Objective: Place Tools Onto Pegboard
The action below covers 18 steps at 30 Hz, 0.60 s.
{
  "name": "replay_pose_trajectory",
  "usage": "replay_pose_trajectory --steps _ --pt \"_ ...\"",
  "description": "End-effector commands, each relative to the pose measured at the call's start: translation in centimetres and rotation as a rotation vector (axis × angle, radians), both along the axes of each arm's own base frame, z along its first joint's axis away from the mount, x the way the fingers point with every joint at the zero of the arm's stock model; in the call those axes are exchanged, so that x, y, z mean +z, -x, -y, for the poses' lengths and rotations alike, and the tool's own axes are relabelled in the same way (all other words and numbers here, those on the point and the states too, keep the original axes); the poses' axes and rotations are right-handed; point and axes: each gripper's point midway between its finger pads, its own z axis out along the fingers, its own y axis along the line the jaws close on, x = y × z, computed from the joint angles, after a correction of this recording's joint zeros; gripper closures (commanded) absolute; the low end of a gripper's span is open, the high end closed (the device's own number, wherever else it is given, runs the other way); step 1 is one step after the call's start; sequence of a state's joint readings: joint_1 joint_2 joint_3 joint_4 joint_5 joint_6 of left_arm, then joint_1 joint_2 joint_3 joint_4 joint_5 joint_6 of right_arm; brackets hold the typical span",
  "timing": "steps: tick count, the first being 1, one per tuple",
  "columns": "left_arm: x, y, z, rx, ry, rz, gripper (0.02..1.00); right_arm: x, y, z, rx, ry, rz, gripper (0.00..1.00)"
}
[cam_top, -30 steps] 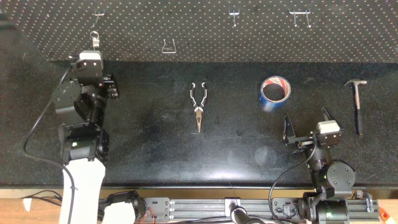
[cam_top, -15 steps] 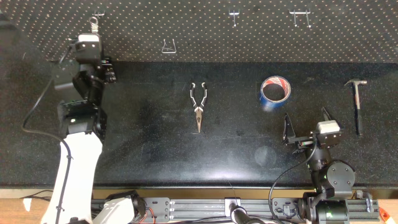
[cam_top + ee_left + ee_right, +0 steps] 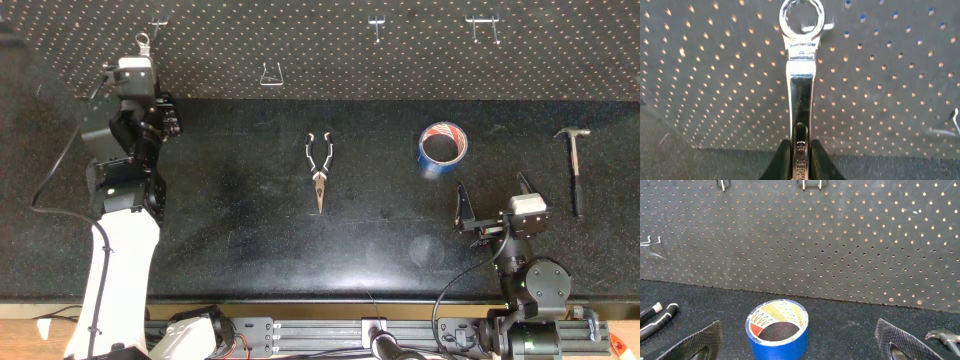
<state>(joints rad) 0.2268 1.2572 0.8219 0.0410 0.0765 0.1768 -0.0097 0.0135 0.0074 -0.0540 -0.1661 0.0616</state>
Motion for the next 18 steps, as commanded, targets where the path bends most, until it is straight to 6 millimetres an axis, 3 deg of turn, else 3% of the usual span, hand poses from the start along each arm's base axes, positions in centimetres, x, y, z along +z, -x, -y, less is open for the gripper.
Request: replay_pose_trajectory --steps 1,18 --pt "1.21 -0.28 0.62 -0.033 0.028 0.019 0.991 -0.14 0.03 -0.08 0.003 0.018 0.001 0.009" --pt "0.49 -0.56 0.54 -0.032 0.031 0.003 0.989 -0.14 0.03 -0.08 0.003 0.018 0.001 0.009"
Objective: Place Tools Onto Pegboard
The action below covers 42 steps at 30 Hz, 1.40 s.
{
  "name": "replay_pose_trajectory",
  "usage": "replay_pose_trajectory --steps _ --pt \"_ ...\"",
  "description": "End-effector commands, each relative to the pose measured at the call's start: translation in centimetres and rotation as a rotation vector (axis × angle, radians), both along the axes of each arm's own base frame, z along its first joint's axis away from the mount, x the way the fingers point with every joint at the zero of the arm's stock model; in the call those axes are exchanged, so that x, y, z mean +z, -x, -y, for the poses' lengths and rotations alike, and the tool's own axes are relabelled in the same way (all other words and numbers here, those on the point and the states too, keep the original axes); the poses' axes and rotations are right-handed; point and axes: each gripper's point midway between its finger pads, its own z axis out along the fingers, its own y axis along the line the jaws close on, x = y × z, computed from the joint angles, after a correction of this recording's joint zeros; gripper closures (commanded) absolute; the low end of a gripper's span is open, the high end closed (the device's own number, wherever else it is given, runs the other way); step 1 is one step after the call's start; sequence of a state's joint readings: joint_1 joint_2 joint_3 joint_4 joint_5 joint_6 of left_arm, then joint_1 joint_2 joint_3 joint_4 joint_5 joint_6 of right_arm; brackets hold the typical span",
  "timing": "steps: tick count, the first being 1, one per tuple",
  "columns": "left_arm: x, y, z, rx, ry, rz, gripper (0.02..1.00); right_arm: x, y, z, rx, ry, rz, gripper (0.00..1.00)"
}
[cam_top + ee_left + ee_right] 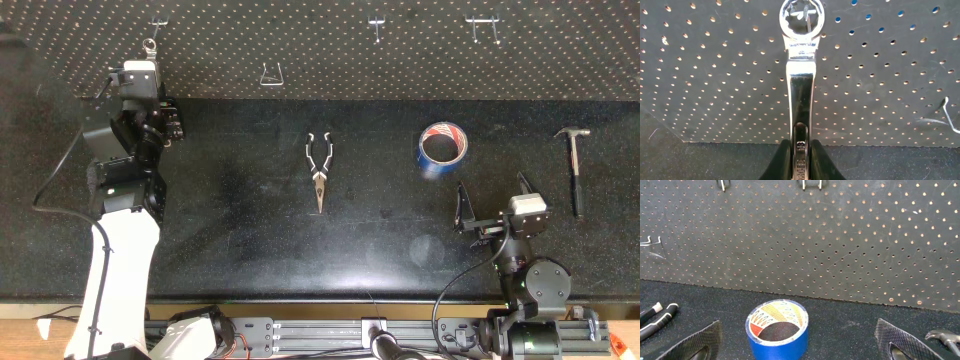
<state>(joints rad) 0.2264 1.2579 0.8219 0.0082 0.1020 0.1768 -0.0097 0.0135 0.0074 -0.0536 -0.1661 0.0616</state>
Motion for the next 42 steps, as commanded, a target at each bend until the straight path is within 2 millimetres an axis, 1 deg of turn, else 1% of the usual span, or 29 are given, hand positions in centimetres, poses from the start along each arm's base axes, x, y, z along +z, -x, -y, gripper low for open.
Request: replay_pose_trajectory --steps 1,6,10,11,12,13,14,15,16,18,20,25,30,31,33,35,36,37,40,42 --pt "1.0 -0.9 0.0 -0.008 0.016 0.028 0.993 -0.1 0.0 -0.1 0.003 0.018 0.001 0.009" --pt "0.2 -1.3 -0.2 -0.004 0.017 0.012 0.991 -0.1 0.0 -0.1 0.003 0.018 0.001 0.009" --pt "0.5 -1.6 -0.3 -0.003 0.013 0.032 0.989 -0.1 0.0 -0.1 0.003 0.018 0.001 0.009" --pt "0.6 -1.6 -0.3 -0.003 0.012 0.035 0.945 -0.1 0.0 -0.1 0.003 0.018 0.001 0.009" --pt "0.6 -1.6 -0.3 -0.003 0.012 0.035 0.801 -0.1 0.0 -0.1 0.002 0.018 0.001 0.009" --pt "0.5 -1.6 -0.3 -0.003 0.013 0.032 0.581 -0.1 0.0 -0.1 0.003 0.018 0.001 0.009" --pt "0.3 -1.5 -0.2 -0.004 0.015 0.022 0.279 -0.1 0.0 -0.1 0.003 0.018 0.001 0.009" --pt "0.1 -1.3 -0.2 -0.003 0.018 0.011 0.097 -0.1 0.0 -0.1 0.003 0.018 0.001 0.009" --pt "-0.1 -1.0 -0.1 -0.003 0.022 -0.006 0.023 -0.1 0.0 -0.1 0.003 0.018 0.001 0.009" --pt "-0.4 -0.2 0.1 -0.002 0.028 -0.035 0.023 -0.1 0.0 -0.1 0.003 0.018 0.001 0.009" --pt "-0.2 1.1 0.4 -0.003 0.036 -0.064 0.023 -0.1 0.0 -0.1 0.002 0.018 0.001 0.009" --pt "1.1 4.8 1.3 -0.003 0.044 -0.1 0.02 -0.1 0.0 -0.1 0.003 0.018 0.001 0.009" --pt "1.3 9.5 2.5 -0.008 0.064 -0.171 0.023 -0.1 0.0 -0.1 0.003 0.018 0.001 0.009" --pt "1.6 10.4 2.0 0.025 0.045 -0.175 0.023 -0.1 0.0 -0.1 0.003 0.018 0.001 0.009" --pt "1.8 10.9 1.9 0.037 0.039 -0.173 0.023 -0.1 0.0 -0.1 0.003 0.018 0.001 0.009" --pt "1.6 11.1 2.7 0.004 0.065 -0.182 0.023 -0.1 0.0 -0.1 0.002 0.018 0.001 0.009" --pt "1.5 11.2 3.7 -0.034 0.12 -0.183 0.023 -0.1 0.0 -0.1 0.003 0.018 0.001 0.009" --pt "1.7 11.0 4.1 -0.04 0.153 -0.171 0.023 -0.1 0.0 -0.1 0.002 0.018 0.001 0.009" --pt "1.2 11.2 4.2 0.063 0.333 -0.185 0.023 -0.1 0.0 -0.1 0.003 0.018 0.001 0.009" --pt "0.2 11.7 4.9 0.084 0.385 -0.231 0.02 -0.1 0.0 -0.1 0.003 0.018 0.001 0.009"
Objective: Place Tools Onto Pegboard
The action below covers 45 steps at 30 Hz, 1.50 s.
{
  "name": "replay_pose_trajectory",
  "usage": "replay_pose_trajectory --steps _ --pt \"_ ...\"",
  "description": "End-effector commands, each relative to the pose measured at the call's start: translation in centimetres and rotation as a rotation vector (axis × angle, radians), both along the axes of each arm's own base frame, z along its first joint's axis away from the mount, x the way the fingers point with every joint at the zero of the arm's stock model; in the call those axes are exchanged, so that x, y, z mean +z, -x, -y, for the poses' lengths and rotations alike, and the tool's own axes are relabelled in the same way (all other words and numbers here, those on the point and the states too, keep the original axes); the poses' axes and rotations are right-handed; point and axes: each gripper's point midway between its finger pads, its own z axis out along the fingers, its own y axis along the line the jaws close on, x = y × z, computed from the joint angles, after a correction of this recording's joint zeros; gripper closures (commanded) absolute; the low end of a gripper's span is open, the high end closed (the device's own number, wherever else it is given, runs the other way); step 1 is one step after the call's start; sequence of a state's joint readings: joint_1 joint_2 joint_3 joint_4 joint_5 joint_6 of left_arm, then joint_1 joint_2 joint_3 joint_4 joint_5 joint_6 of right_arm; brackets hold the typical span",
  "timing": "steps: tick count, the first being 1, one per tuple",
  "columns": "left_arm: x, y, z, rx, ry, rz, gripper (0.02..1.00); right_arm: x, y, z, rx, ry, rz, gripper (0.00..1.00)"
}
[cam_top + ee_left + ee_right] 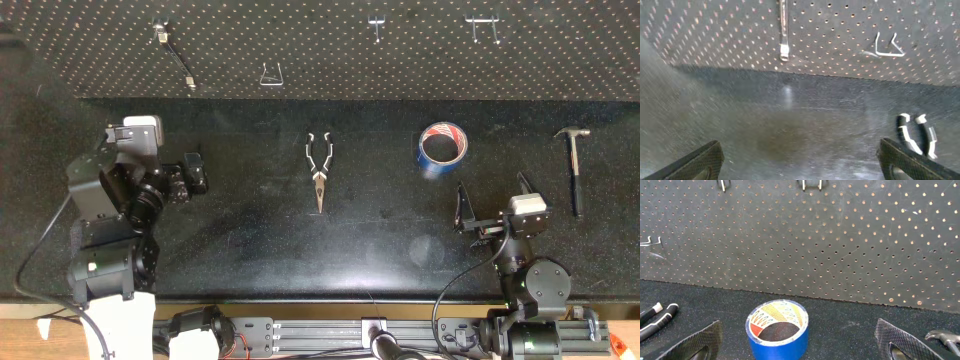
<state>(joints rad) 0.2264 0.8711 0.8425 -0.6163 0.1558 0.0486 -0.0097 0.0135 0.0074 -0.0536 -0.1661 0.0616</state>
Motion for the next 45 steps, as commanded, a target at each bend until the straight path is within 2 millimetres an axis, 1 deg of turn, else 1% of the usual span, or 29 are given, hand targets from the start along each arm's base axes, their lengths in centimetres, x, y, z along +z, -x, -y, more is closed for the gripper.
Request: replay_pose_trajectory --steps 1,5,7,13,16,18,20,24,27,31,38,42,45 --pt "-1.1 0.4 1.9 0.083 0.199 -0.064 0.02 -0.1 0.0 -0.1 0.003 0.018 0.001 0.009" --pt "-3.2 -0.4 5.8 0.07 0.159 -0.146 0.02 -0.1 0.0 -0.1 0.003 0.018 0.001 0.009" --pt "-5.0 -0.7 9.1 0.054 0.121 -0.196 0.02 -0.1 0.0 -0.1 0.003 0.018 0.001 0.009" --pt "-9.3 -1.0 16.7 -0.048 0.101 -0.295 0.02 -0.1 0.0 -0.1 0.003 0.018 0.001 0.009" --pt "-10.8 -1.5 18.7 -0.07 0.086 -0.348 0.02 -0.1 0.0 -0.1 0.003 0.018 0.001 0.009" --pt "-11.3 -2.4 19.6 -0.074 0.074 -0.39 0.02 -0.1 0.0 -0.1 0.002 0.018 0.001 0.009" --pt "-11.3 -3.4 20.3 -0.071 0.056 -0.445 0.018 -0.1 0.0 -0.1 0.003 0.018 0.001 0.009" --pt "-10.3 -5.7 22.5 -0.076 0.032 -0.562 0.025 -0.1 0.0 -0.1 0.003 0.018 0.001 0.009" --pt "-11.1 -6.9 23.6 -0.087 0.063 -0.593 0.023 -0.1 0.0 -0.1 0.003 0.018 0.001 0.009" --pt "-12.8 -6.9 23.8 -0.073 0.123 -0.666 0.023 -0.1 0.0 -0.1 0.003 0.018 0.001 0.009" --pt "-13.3 -6.4 23.1 -0.055 0.097 -0.687 0.023 -0.1 0.0 -0.1 0.003 0.018 0.001 0.009" --pt "-13.6 -6.5 22.5 -0.035 0.066 -0.681 0.023 -0.1 0.0 -0.1 0.003 0.018 0.001 0.009" --pt "-14.2 -6.1 22.2 -0.018 0.057 -0.704 0.023 -0.1 0.0 -0.1 0.003 0.018 0.001 0.009"
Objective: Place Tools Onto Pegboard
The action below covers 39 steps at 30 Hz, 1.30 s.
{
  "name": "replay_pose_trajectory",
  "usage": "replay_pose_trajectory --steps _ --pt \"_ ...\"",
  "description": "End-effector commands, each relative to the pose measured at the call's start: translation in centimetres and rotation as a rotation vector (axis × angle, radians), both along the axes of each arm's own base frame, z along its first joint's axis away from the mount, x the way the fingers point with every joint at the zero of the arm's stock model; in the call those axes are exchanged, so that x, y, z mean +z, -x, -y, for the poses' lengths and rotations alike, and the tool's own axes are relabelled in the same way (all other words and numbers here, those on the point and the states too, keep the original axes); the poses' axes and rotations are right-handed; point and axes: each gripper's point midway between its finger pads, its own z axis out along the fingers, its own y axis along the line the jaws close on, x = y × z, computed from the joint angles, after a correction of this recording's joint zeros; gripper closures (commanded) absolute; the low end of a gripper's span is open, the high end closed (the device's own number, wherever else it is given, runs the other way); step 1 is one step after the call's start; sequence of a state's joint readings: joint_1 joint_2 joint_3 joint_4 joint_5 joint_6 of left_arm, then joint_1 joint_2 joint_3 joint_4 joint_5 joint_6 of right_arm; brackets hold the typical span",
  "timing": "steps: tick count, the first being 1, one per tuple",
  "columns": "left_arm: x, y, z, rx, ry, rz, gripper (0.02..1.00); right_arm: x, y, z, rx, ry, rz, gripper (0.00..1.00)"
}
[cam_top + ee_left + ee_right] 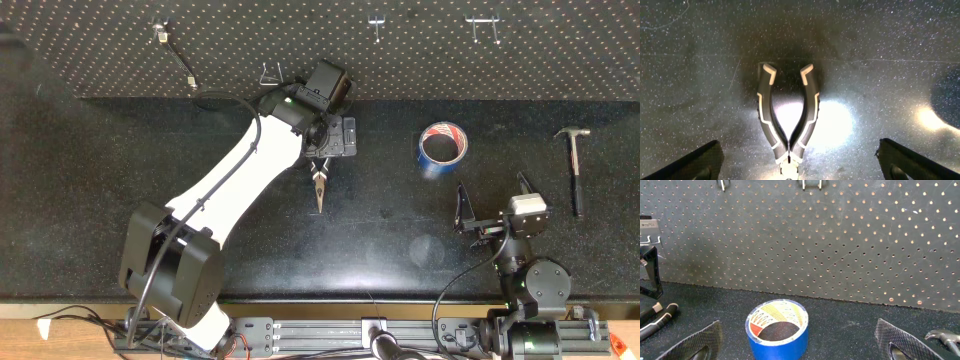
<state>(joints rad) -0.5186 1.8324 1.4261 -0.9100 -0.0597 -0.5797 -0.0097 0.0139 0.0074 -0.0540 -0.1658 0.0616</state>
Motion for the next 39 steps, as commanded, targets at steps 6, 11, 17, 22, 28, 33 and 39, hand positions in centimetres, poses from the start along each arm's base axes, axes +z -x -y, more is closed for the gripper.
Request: replay_pose_trajectory --steps 6,11,17,22,28,33,39 --pt "-2.3 1.0 -1.0 0.043 -0.054 -0.061 0.023 -0.1 0.0 -0.1 0.003 0.018 0.002 0.009" --pt "-2.8 1.3 -1.3 0.053 -0.061 -0.074 0.023 -0.1 0.0 -0.1 0.003 0.018 0.002 0.009" --pt "-4.5 1.9 -1.6 0.072 -0.059 -0.08 0.023 -0.1 0.0 -0.1 0.003 0.018 0.002 0.009" --pt "-5.1 2.0 -1.9 0.077 -0.071 -0.076 0.023 -0.1 0.0 -0.1 0.003 0.018 0.002 0.009" --pt "-5.9 1.0 -1.6 0.08 -0.07 -0.05 0.023 -0.1 0.0 -0.1 0.003 0.018 0.002 0.009" --pt "-6.0 0.7 -2.1 0.058 -0.108 -0.033 0.023 -0.1 0.0 -0.1 0.003 0.018 0.002 0.009" --pt "-5.9 -0.1 -2.3 0.029 -0.129 0.002 0.023 -0.1 0.0 -0.1 0.003 0.018 0.002 0.009"
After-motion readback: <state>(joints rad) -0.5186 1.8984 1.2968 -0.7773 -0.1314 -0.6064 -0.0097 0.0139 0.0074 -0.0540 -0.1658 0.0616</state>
